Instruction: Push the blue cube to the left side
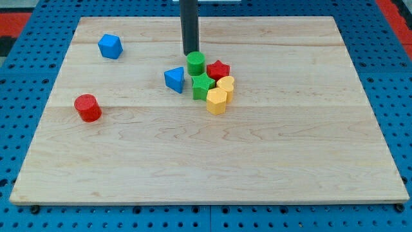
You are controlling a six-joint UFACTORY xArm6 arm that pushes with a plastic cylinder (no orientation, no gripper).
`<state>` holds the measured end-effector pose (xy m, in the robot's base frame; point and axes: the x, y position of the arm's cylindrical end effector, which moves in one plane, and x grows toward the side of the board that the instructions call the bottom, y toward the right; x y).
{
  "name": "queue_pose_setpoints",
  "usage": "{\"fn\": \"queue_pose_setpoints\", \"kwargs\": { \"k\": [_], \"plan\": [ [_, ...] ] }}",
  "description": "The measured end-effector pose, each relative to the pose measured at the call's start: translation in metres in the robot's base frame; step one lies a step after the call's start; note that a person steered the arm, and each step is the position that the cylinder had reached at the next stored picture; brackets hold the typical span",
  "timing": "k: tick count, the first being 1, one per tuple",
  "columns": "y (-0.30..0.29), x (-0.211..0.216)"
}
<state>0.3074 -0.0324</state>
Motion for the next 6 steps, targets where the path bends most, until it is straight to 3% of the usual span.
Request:
{"fn": "queue_pose_setpoints", "kwargs": {
  "k": [2,3,4,6],
  "plan": [
    [-0.018,-0.011],
    [-0.088,-0.027],
    [-0.144,-0.017],
    [-0.184,-0.043]
  ]
}}
